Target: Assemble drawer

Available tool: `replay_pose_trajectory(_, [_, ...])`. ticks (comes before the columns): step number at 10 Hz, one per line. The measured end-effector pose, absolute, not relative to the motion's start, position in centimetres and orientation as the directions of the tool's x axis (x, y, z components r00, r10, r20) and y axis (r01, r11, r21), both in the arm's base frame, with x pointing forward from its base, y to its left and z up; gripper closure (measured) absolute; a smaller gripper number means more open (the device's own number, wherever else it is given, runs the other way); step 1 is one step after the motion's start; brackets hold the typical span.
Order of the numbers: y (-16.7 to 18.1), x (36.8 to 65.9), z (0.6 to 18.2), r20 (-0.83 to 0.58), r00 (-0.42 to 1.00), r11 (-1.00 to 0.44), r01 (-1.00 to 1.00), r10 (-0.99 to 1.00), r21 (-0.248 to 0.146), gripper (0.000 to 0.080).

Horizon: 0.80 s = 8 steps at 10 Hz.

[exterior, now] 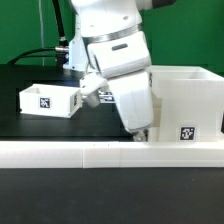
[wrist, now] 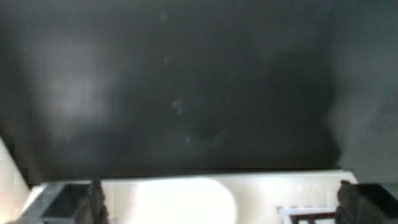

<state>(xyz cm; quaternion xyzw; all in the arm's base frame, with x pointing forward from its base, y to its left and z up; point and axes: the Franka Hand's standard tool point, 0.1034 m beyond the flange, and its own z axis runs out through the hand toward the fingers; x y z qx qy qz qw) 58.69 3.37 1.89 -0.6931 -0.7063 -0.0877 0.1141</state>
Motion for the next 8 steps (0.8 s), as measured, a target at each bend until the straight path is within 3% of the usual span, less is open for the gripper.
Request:
replay_pose_trajectory(3, [3.5, 58.8, 2.2, 0.282, 0.007, 0.006, 0.999, 0.959, -0.043, 0.0150])
replay_pose_trajectory(5, [0.8, 58.3, 1.4, 0.270, 0.005, 0.009, 0.999, 0.963, -0.050, 0.0150])
replay_pose_trajectory(8, [-3.5, 58.5, 2.8, 0.237, 0.031, -0.025, 0.999, 0.971, -0.026, 0.0150])
